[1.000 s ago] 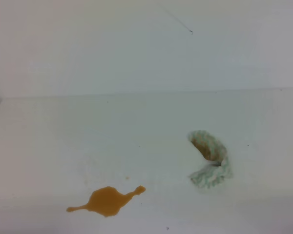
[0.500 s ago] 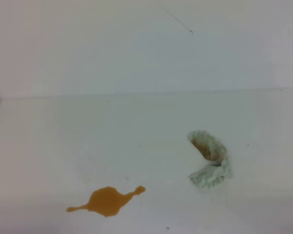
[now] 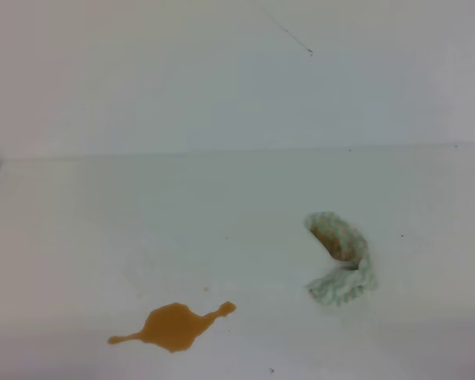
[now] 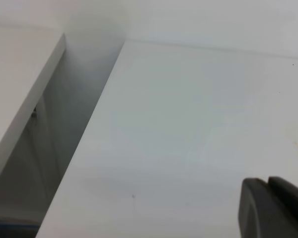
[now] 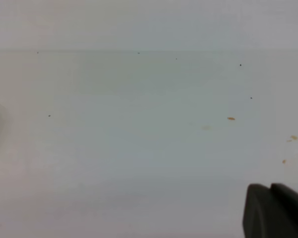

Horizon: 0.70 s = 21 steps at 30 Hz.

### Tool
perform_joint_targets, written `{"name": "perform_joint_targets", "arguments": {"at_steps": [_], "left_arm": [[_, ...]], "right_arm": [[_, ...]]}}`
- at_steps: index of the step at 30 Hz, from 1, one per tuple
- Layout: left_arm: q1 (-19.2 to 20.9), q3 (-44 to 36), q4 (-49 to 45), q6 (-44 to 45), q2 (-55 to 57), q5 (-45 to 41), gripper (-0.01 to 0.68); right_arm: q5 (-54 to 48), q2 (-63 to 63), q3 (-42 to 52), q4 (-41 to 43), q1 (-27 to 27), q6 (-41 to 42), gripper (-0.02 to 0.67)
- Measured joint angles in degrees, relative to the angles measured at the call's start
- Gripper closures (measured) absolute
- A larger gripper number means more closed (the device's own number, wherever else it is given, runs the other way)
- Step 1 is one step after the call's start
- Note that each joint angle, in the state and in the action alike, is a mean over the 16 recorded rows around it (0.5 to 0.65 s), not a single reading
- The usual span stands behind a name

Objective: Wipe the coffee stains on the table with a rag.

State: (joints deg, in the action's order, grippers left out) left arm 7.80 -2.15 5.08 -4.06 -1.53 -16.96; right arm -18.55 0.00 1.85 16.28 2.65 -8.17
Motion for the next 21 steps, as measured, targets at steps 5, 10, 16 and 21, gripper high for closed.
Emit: {"name": "perform_joint_targets", "arguments": {"at_steps": [5,10,16,21], "left_arm": [[0.0,0.0,0.0,0.0,0.0,0.0,0.672],[0.0,0.0,0.0,0.0,0.0,0.0,0.672],[0.0,0.0,0.0,0.0,0.0,0.0,0.672],[0.0,0.0,0.0,0.0,0.0,0.0,0.672]], "right_arm": [[3.6,0.0,0.03,-0.15,0.0,-0.08,0.652],[11.79,0.0,0.06,-0.29,0.0,-0.15,0.652],[23.21,0.0,-0.05,-0.35,0.0,-0.17,0.652],[31.13,0.0,-0.17,-0.37,0.0,-0.17,0.652]]}}
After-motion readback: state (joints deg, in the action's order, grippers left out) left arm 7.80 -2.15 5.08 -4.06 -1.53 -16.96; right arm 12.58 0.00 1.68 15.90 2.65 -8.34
